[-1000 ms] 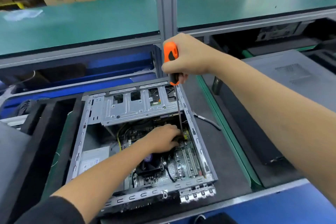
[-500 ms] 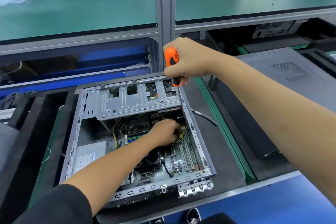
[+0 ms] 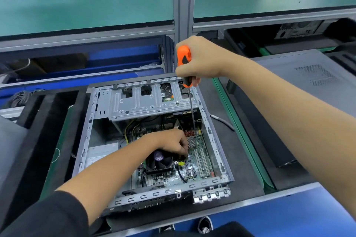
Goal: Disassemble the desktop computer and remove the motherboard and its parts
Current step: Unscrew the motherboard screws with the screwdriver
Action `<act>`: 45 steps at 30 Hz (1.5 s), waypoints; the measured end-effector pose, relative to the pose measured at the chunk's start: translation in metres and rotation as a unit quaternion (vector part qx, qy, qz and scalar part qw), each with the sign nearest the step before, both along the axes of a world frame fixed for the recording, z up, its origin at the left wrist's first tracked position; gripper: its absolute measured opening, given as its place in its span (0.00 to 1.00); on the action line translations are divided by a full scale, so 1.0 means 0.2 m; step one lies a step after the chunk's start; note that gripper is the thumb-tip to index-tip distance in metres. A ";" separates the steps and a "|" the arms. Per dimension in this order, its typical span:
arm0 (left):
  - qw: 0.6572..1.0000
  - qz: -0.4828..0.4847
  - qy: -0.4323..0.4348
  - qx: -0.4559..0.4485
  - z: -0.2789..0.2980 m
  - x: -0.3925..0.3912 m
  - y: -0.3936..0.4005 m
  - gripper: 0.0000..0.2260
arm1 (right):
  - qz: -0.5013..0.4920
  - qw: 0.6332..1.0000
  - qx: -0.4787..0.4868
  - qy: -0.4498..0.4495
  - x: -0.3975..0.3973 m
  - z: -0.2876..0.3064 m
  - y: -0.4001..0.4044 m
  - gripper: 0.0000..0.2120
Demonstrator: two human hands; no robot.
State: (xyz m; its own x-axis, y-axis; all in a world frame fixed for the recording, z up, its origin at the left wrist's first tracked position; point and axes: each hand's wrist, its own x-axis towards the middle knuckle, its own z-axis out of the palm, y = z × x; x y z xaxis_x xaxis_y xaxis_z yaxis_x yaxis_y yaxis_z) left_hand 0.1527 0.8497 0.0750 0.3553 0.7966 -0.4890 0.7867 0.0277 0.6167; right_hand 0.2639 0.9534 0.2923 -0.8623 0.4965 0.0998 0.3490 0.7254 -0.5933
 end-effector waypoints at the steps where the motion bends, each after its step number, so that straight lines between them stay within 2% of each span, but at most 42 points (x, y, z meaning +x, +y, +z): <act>1: 1.000 0.016 0.001 0.013 -0.01 0.00 0.00 0.04 | 0.000 1.000 -0.006 0.004 0.00 0.01 0.00 0.09; 5: 0.995 0.098 -0.014 0.033 -0.04 0.02 0.01 0.08 | -0.002 1.000 -0.026 0.006 0.02 0.02 -0.01 0.09; 10: 0.988 0.149 -0.010 0.047 -0.06 0.05 0.02 0.09 | -0.013 1.000 -0.018 0.002 0.05 0.00 -0.01 0.10; 20: 0.984 0.139 0.068 0.090 -0.09 0.07 0.04 0.14 | -0.027 1.000 0.009 0.009 0.11 -0.01 0.01 0.14; 26: 0.981 0.097 0.106 0.132 -0.08 0.09 0.03 0.18 | -0.021 1.000 0.004 0.008 0.11 -0.01 0.02 0.14; 38: 0.967 -0.013 0.201 0.154 -0.06 0.15 0.03 0.21 | -0.024 0.999 -0.014 0.019 0.16 0.02 0.01 0.12; 45: 0.978 0.068 0.138 0.137 -0.05 0.14 0.05 0.15 | -0.030 0.999 -0.030 0.023 0.18 -0.01 0.00 0.12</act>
